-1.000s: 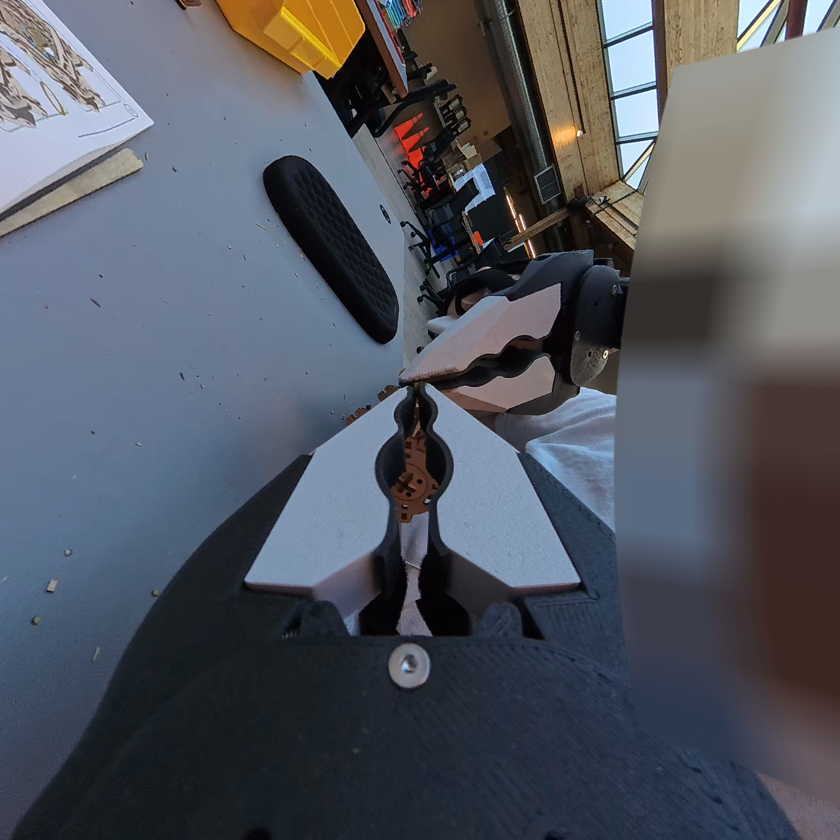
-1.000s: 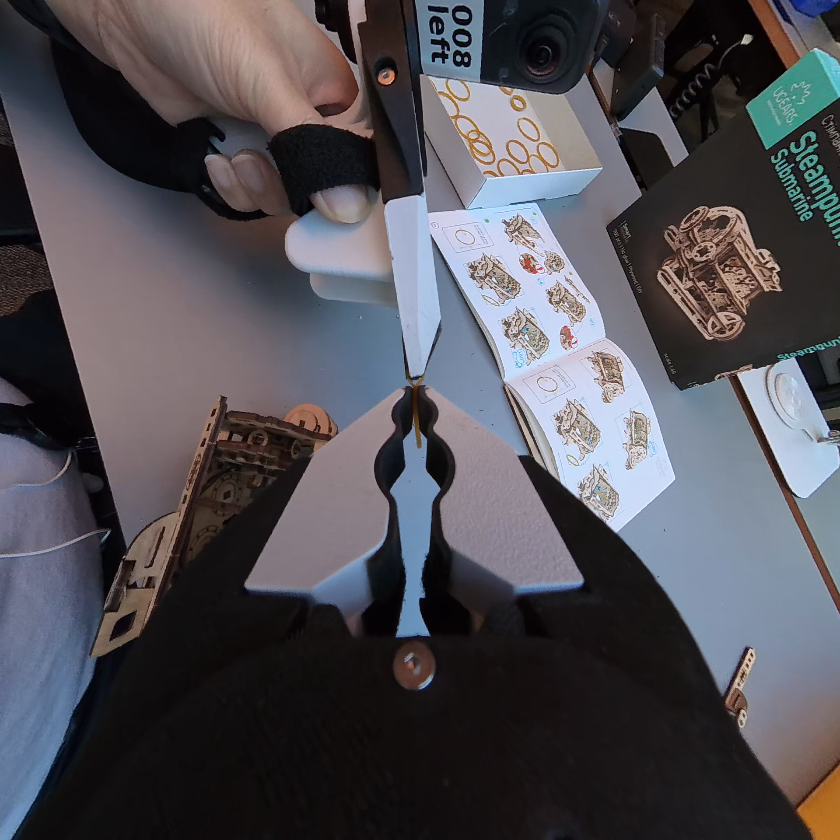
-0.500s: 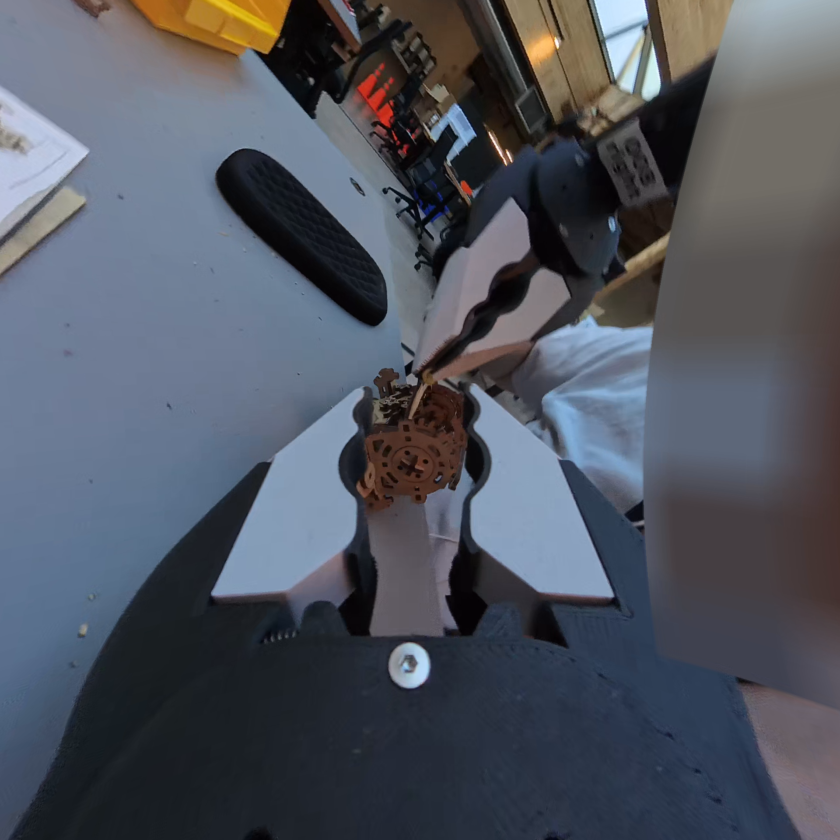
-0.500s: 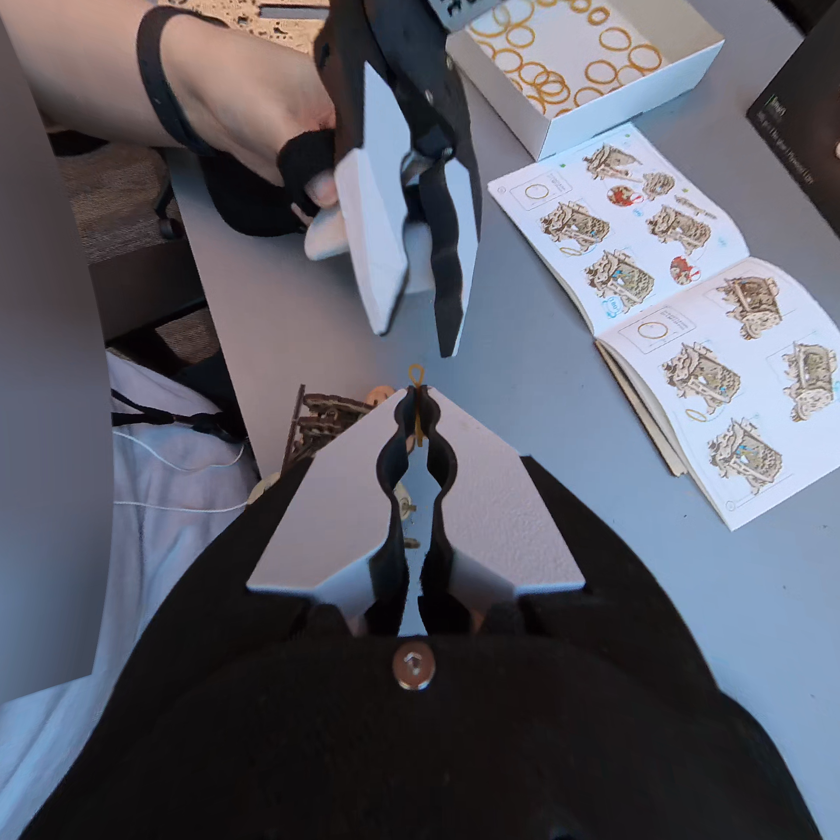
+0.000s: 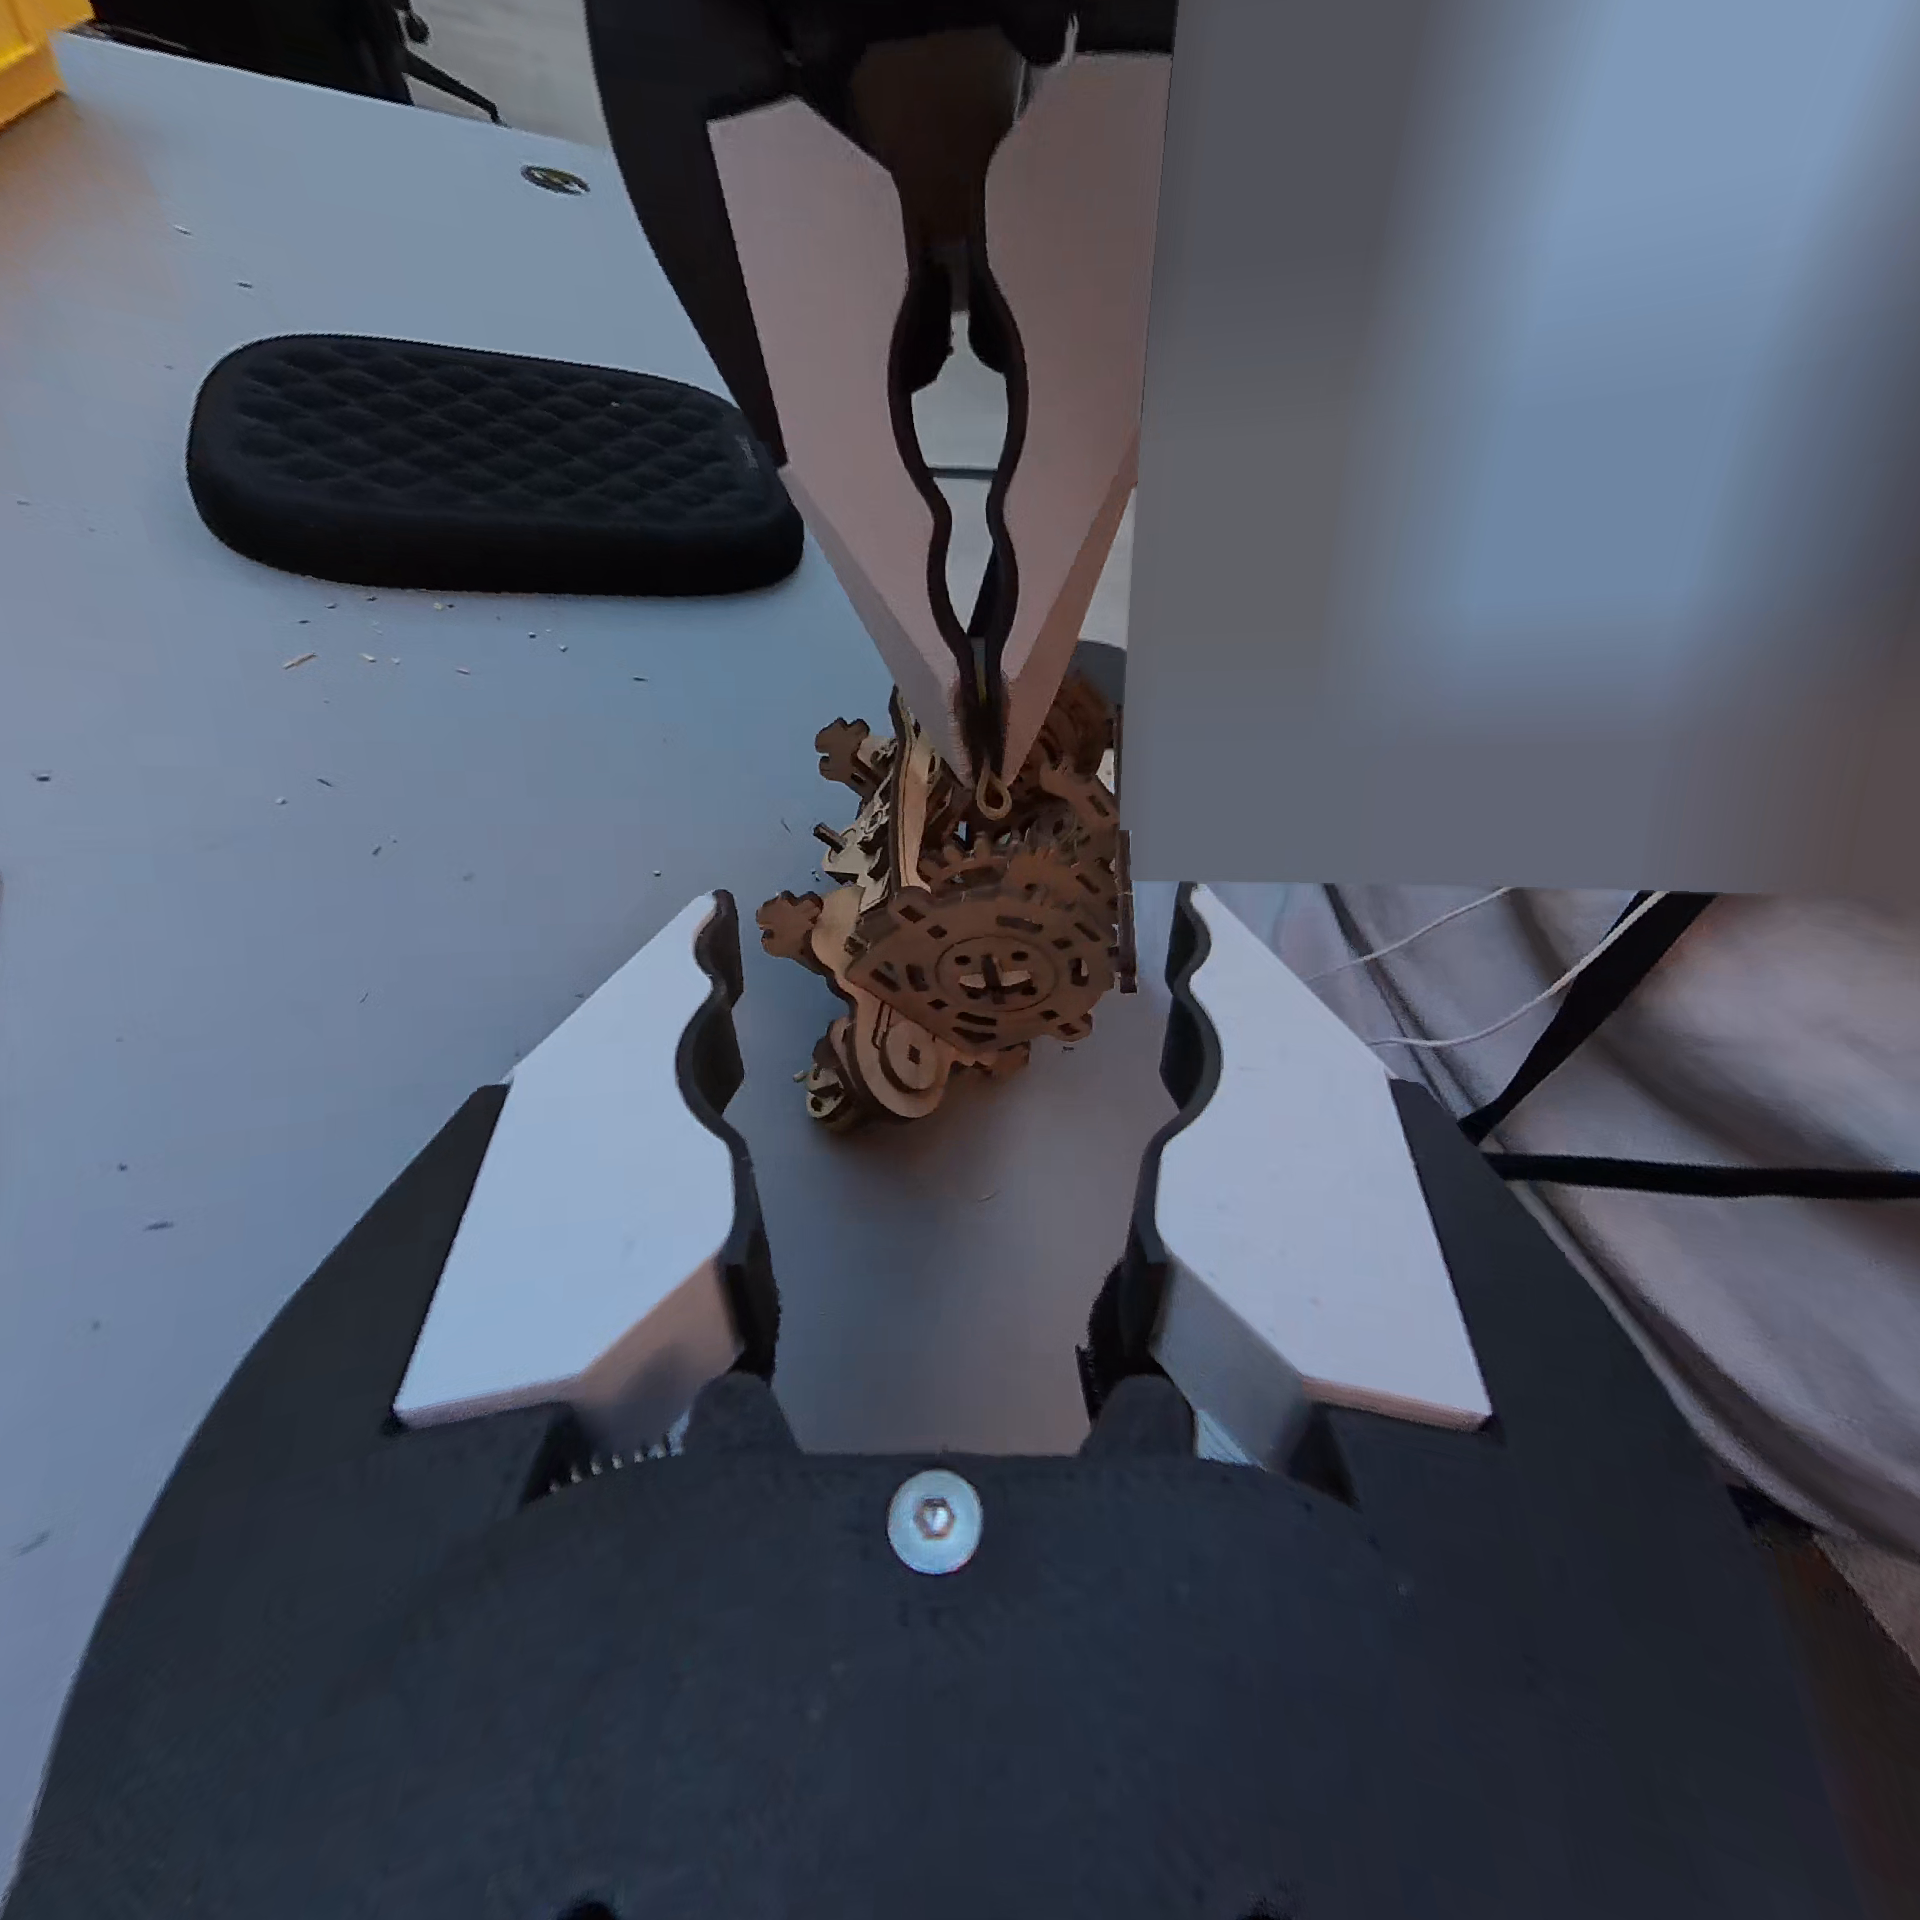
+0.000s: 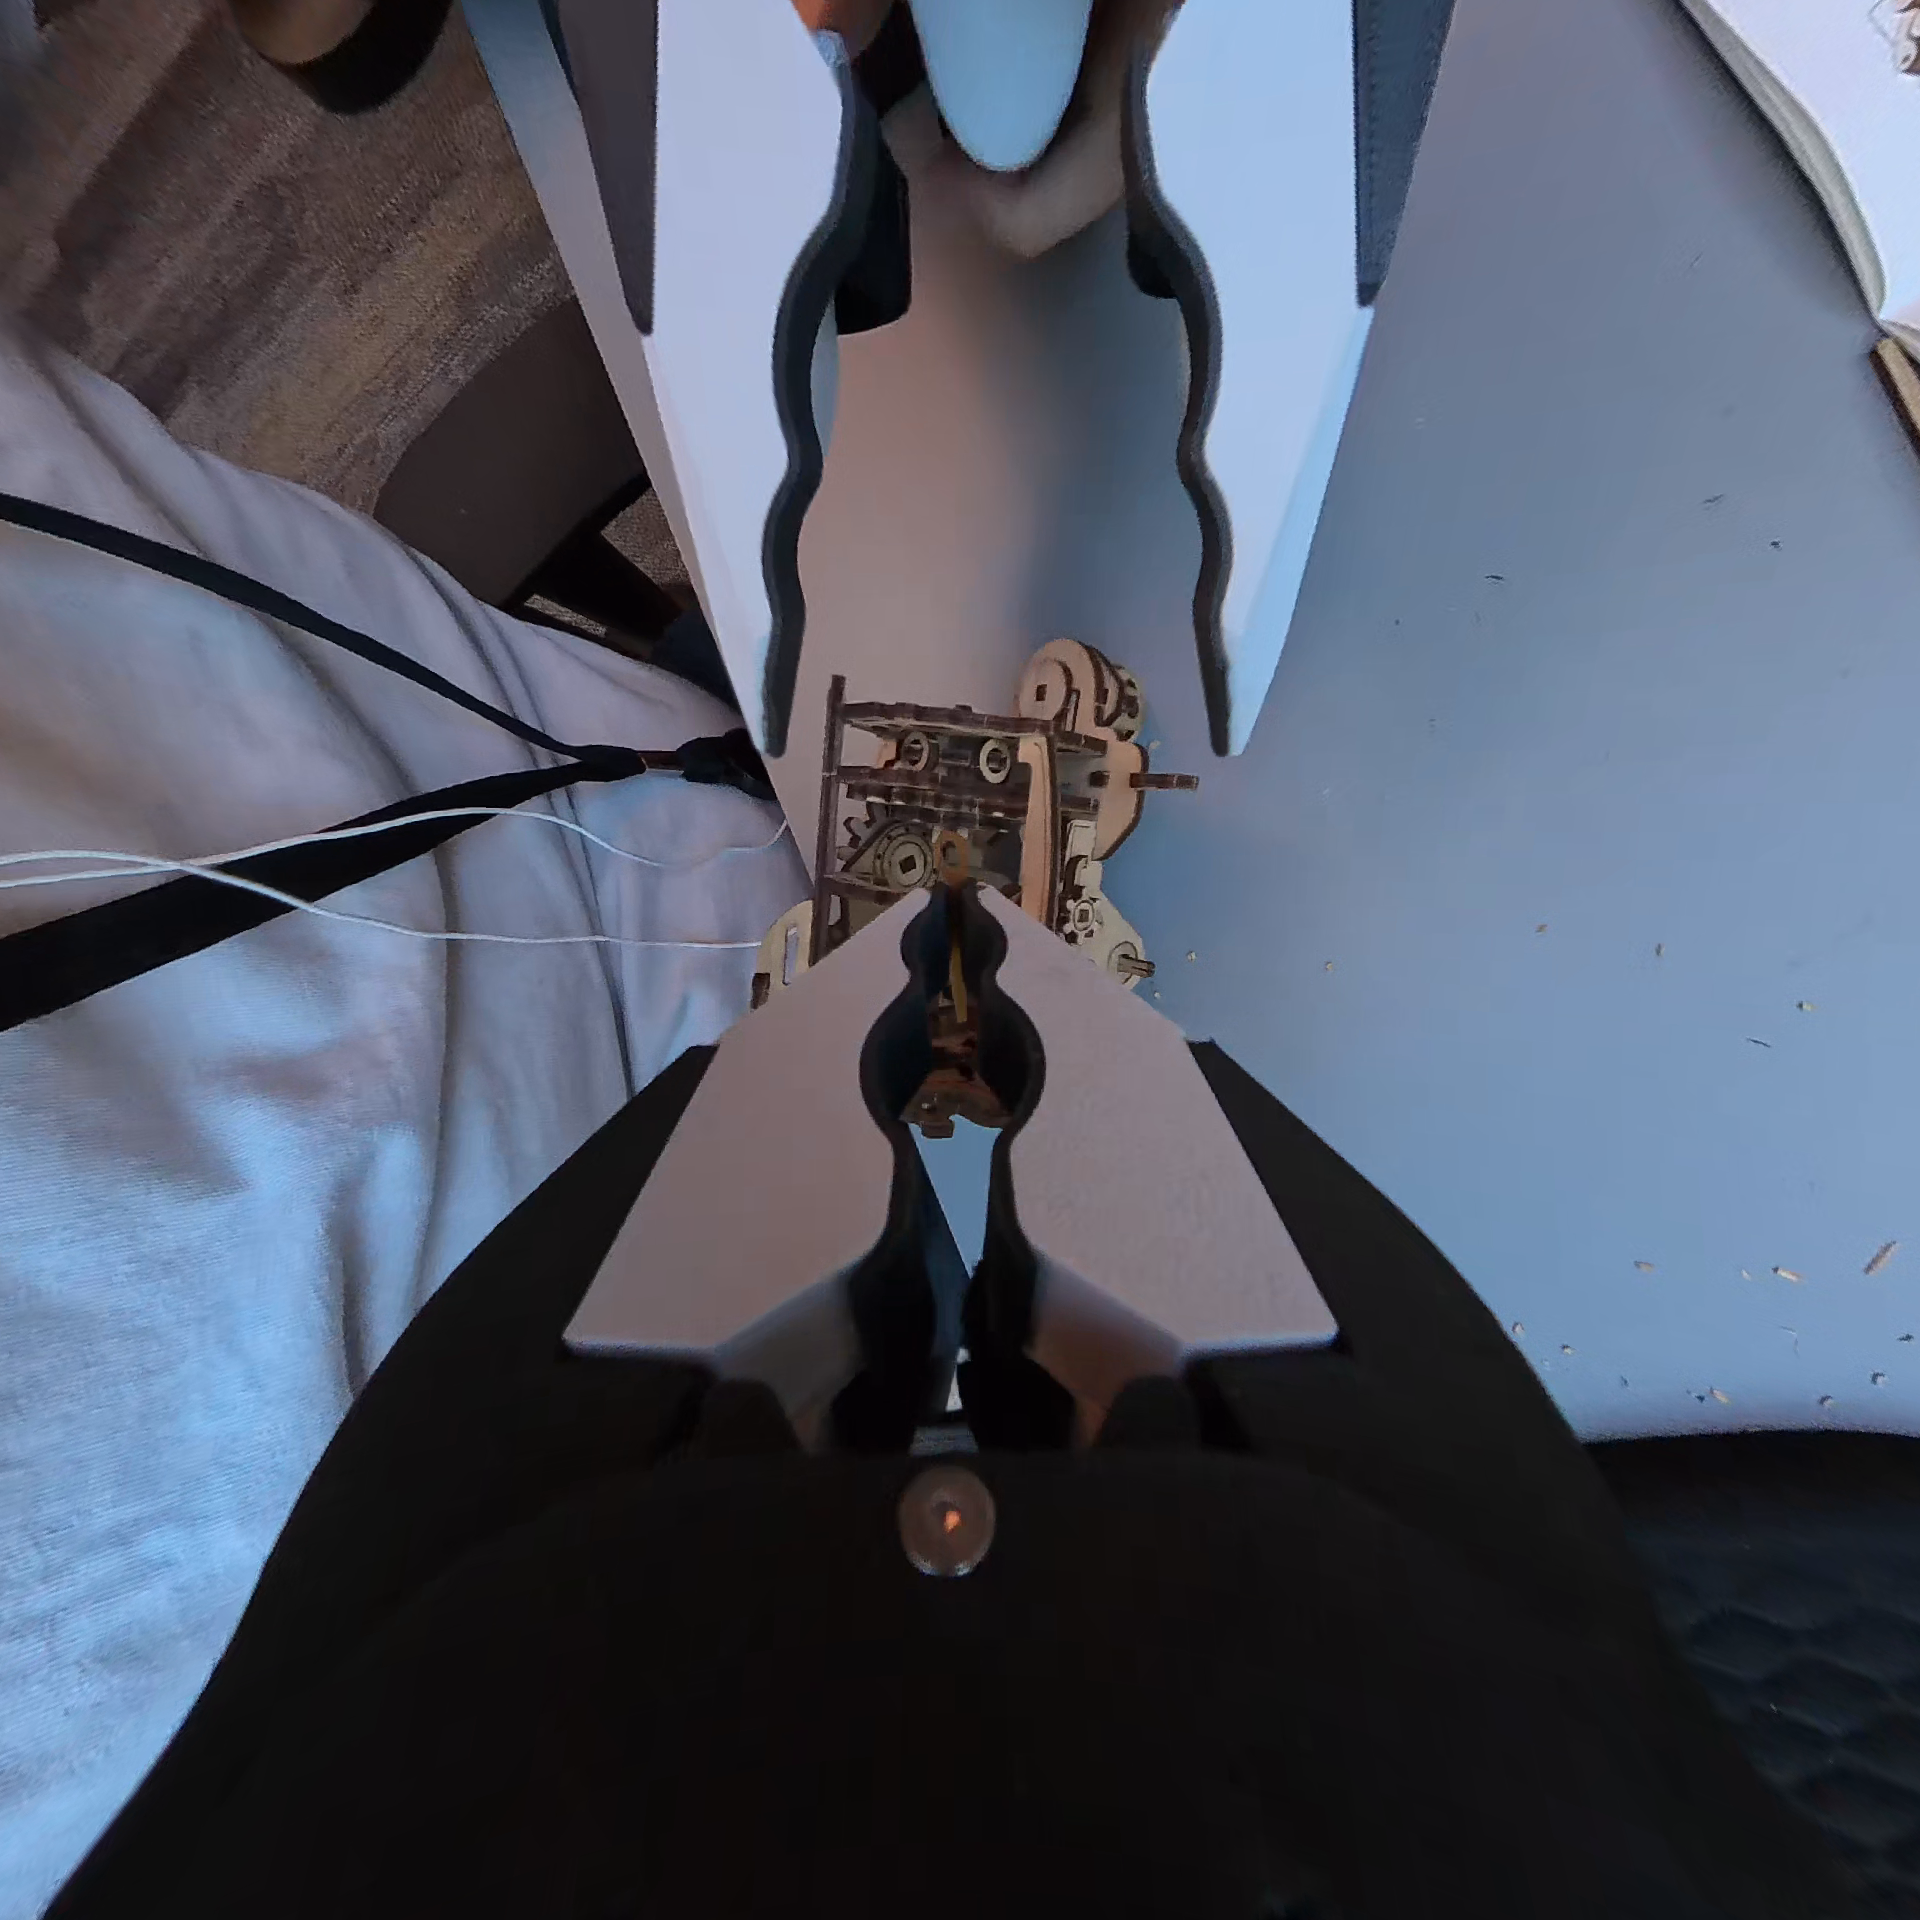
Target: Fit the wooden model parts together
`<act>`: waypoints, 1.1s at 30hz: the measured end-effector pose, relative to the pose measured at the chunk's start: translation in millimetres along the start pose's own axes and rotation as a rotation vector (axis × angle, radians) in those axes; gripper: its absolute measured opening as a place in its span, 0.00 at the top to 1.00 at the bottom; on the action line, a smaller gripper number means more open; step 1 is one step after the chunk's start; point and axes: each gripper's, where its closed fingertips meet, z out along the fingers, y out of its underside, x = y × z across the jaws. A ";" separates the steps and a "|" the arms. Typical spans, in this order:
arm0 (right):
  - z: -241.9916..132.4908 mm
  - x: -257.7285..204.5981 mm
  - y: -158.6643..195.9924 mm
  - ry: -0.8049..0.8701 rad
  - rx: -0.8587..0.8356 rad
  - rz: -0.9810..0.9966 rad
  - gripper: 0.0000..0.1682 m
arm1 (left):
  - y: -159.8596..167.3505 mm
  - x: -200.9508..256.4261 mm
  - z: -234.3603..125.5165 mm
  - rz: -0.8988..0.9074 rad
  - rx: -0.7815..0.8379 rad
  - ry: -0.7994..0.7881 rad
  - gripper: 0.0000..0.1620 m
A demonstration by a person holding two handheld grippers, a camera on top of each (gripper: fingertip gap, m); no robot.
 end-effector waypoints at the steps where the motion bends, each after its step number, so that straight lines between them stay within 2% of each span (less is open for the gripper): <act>1: 1.0 -0.7 0.8 -0.001 -0.012 0.002 1.00 | 1.0 0.5 1.9 0.015 -0.011 0.005 0.51; 3: 2.8 -0.5 1.8 0.007 -0.030 0.010 1.00 | 2.8 -0.5 4.7 0.036 -0.025 0.002 0.53; 12: 8.6 3.5 3.4 0.080 -0.100 -0.048 1.00 | 6.0 0.0 6.8 0.041 -0.027 0.015 0.54; 33: 11.9 2.0 -0.2 0.083 -0.142 -0.064 1.00 | 6.1 2.4 6.4 0.045 0.000 0.011 0.54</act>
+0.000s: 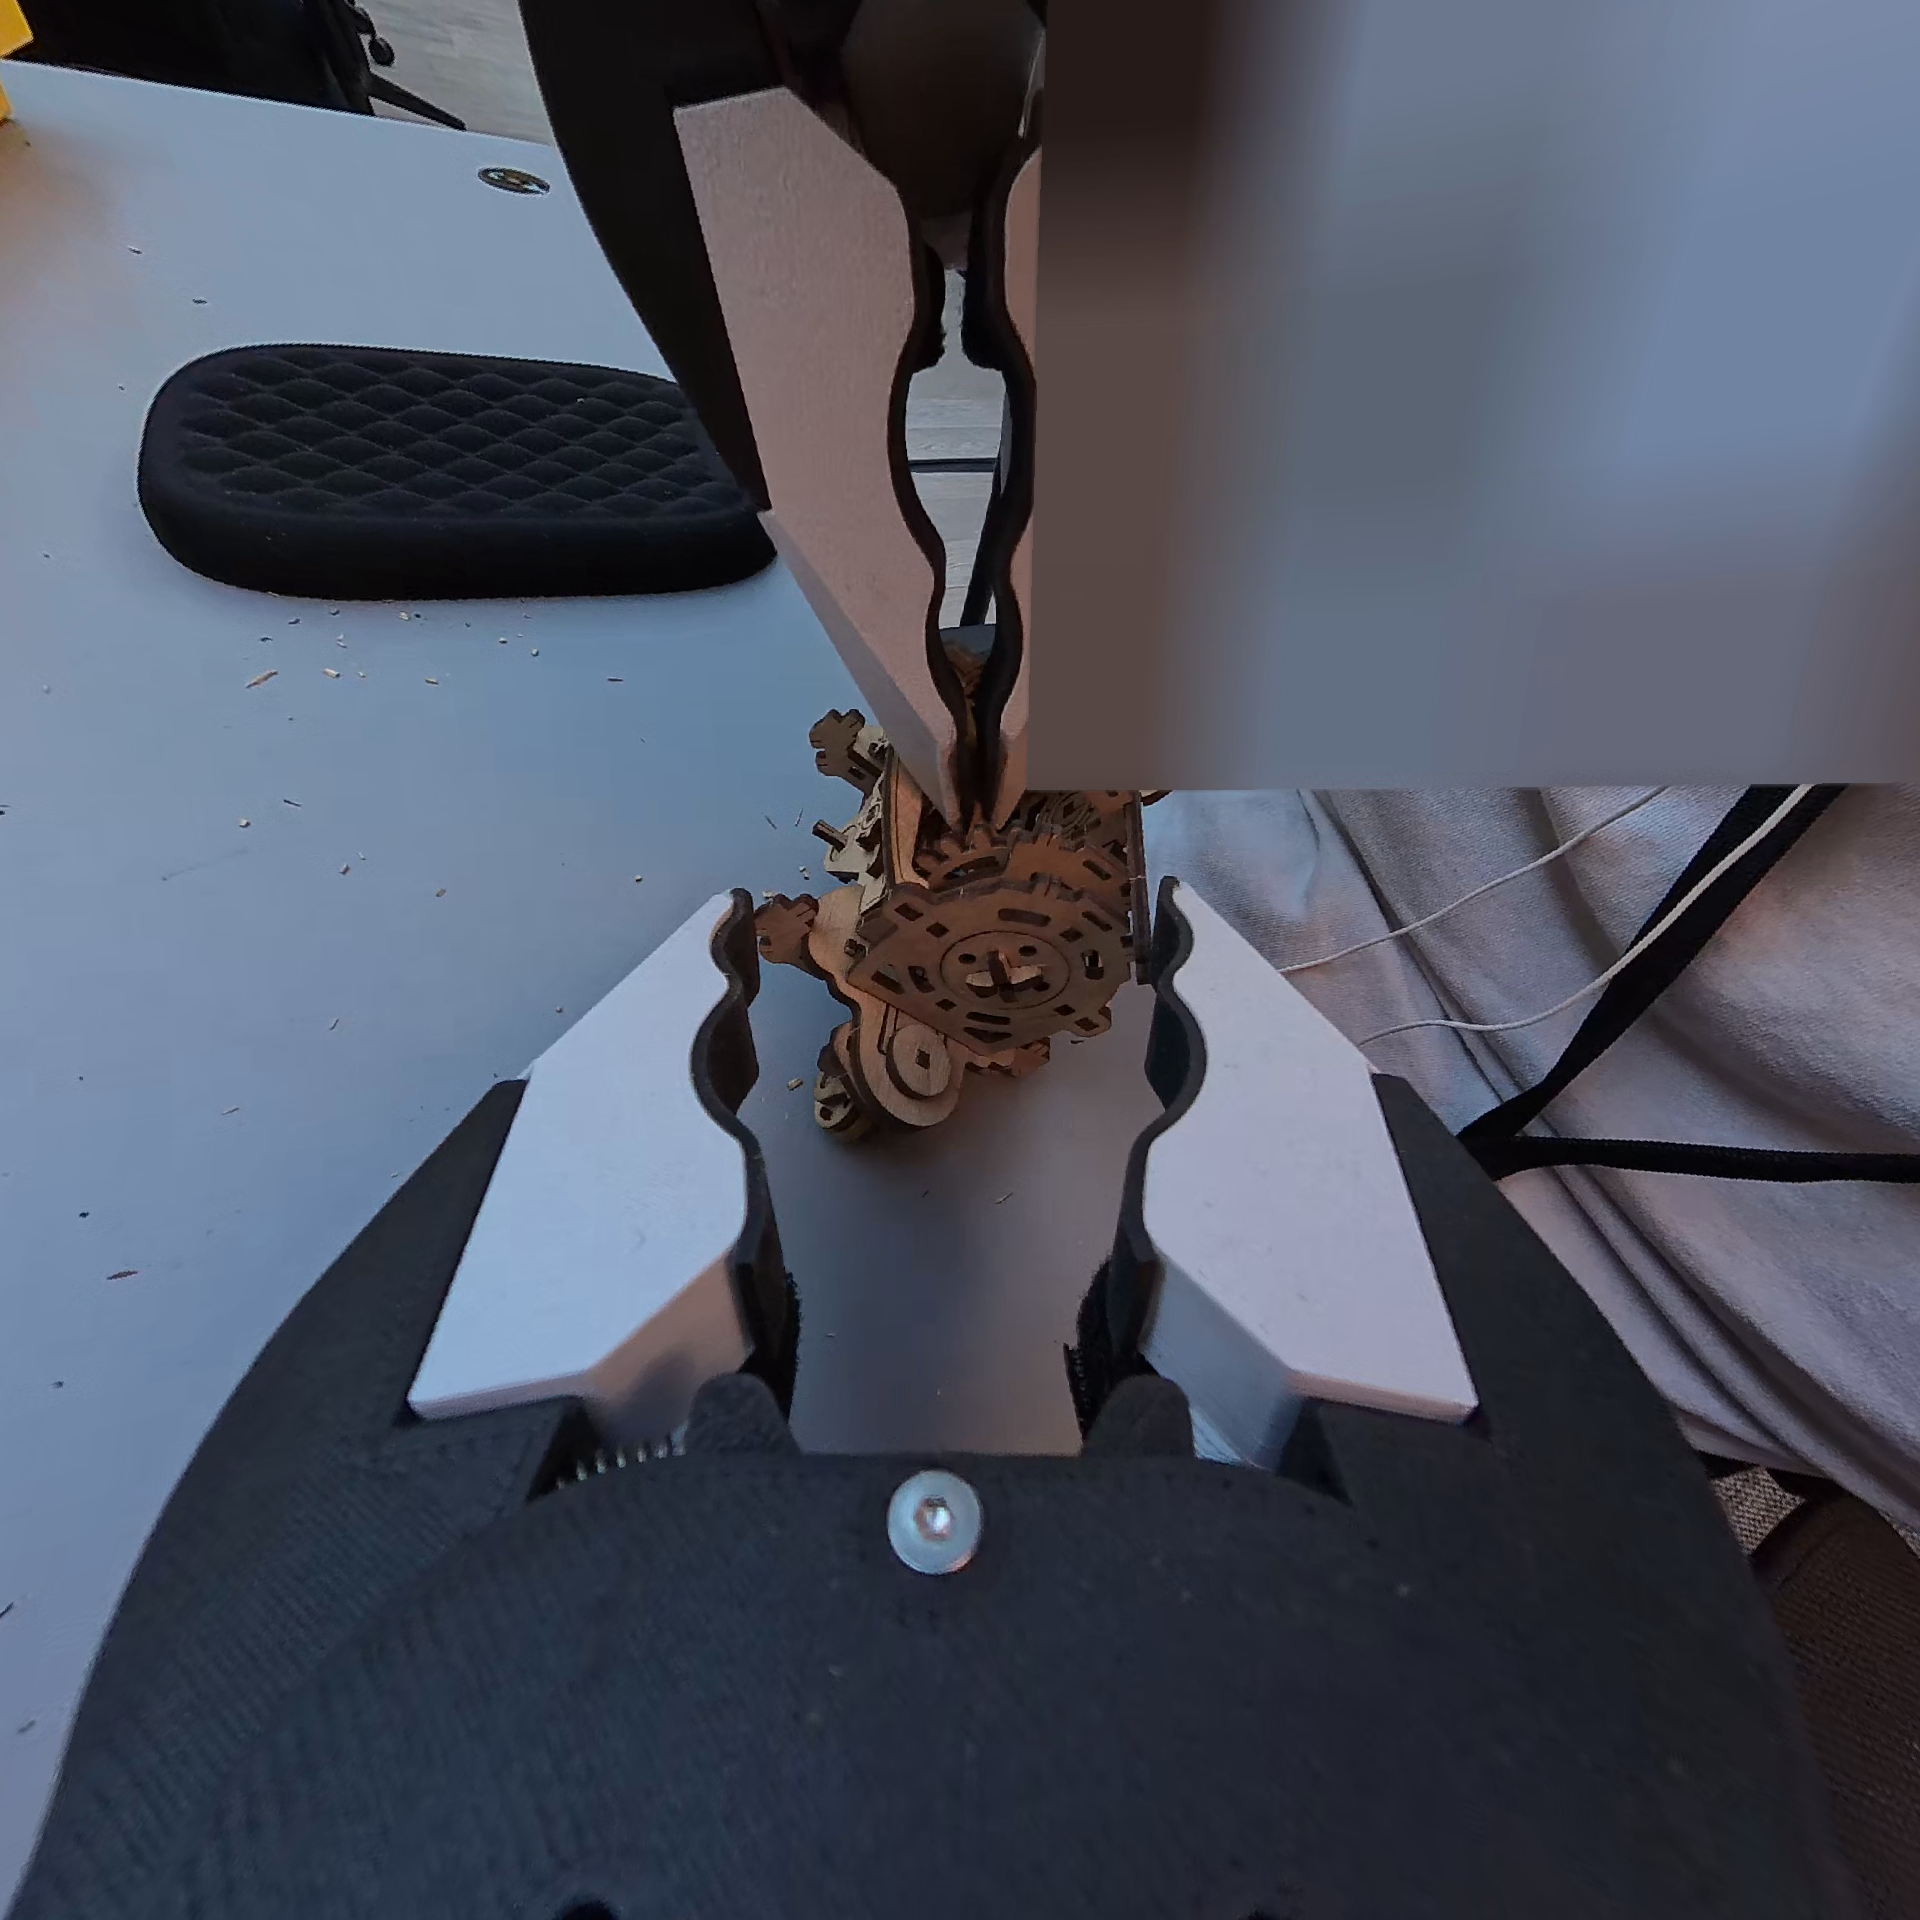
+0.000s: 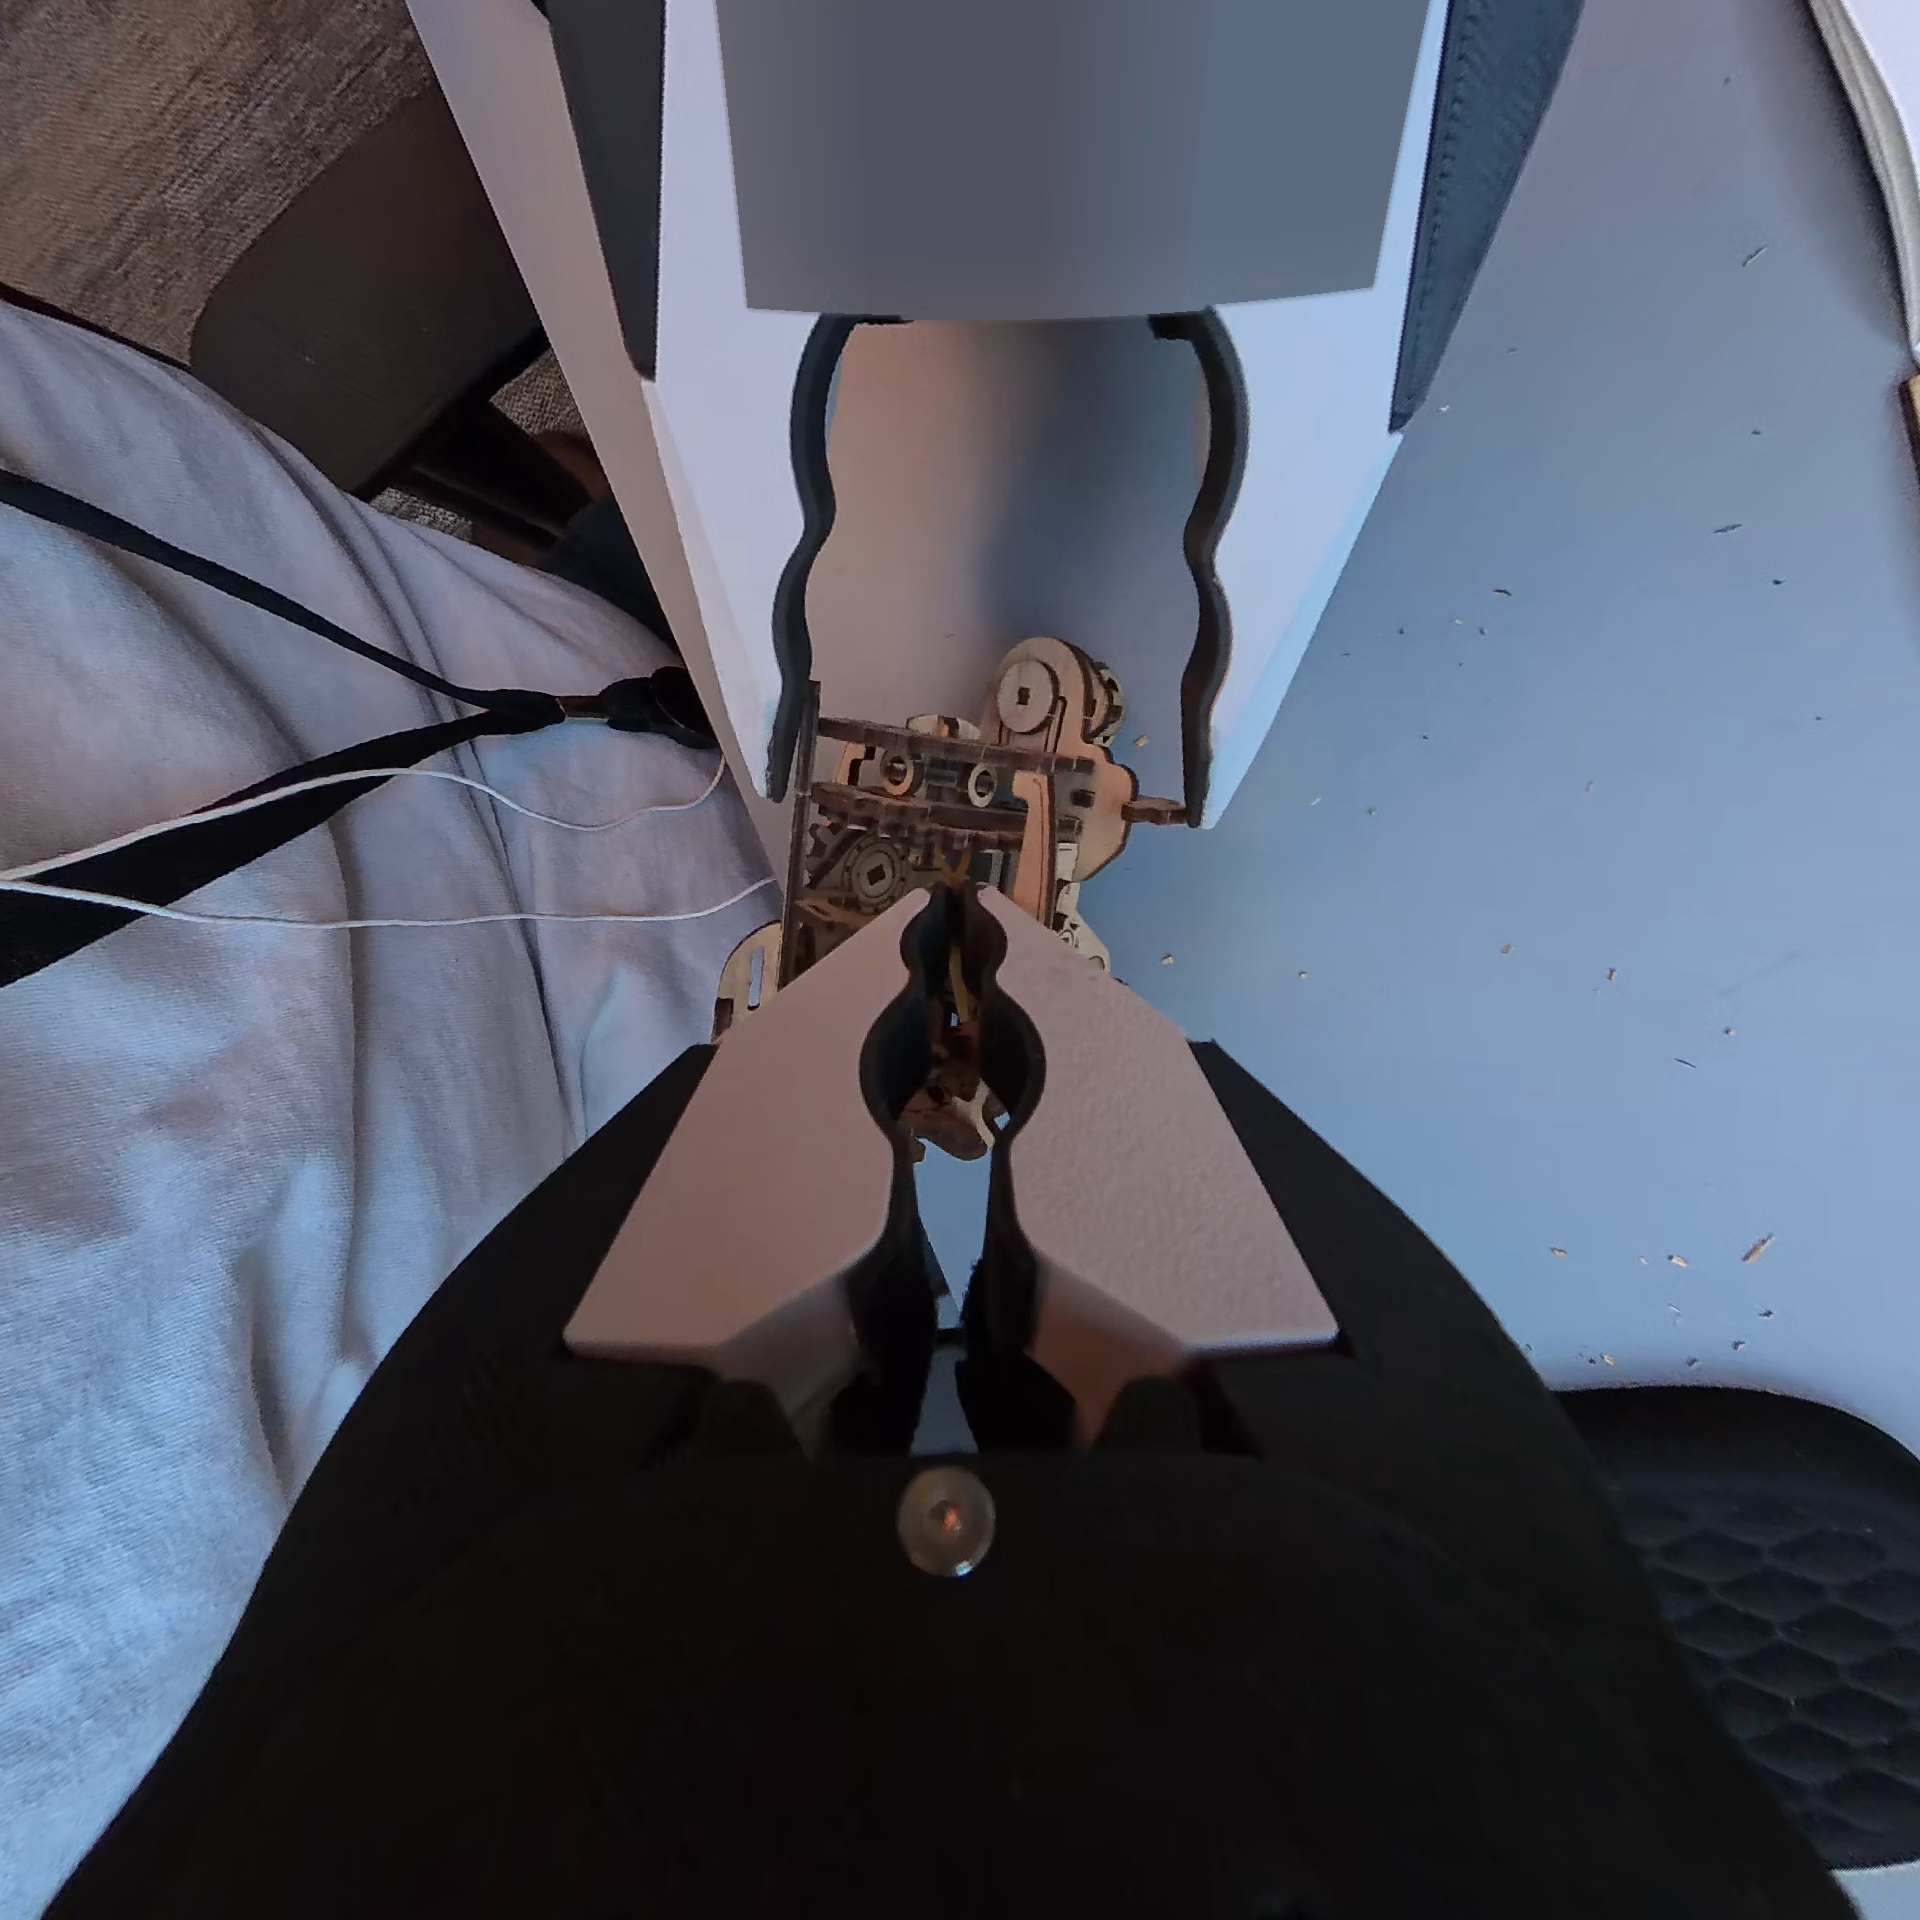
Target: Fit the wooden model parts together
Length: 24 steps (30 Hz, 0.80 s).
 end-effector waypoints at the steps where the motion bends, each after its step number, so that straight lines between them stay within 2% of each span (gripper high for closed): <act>1: 0.2 0.0 -0.4 -0.003 -0.003 -0.001 1.00 | -0.1 0.0 0.0 0.000 0.000 -0.001 0.54; 18: 2.4 -2.0 6.9 -0.032 -0.274 0.106 1.00 | -0.4 0.2 2.1 -0.019 0.007 -0.005 0.54; 24: 6.2 -5.6 7.4 -0.069 -0.290 0.205 1.00 | -0.2 0.5 1.4 -0.017 0.012 -0.016 0.54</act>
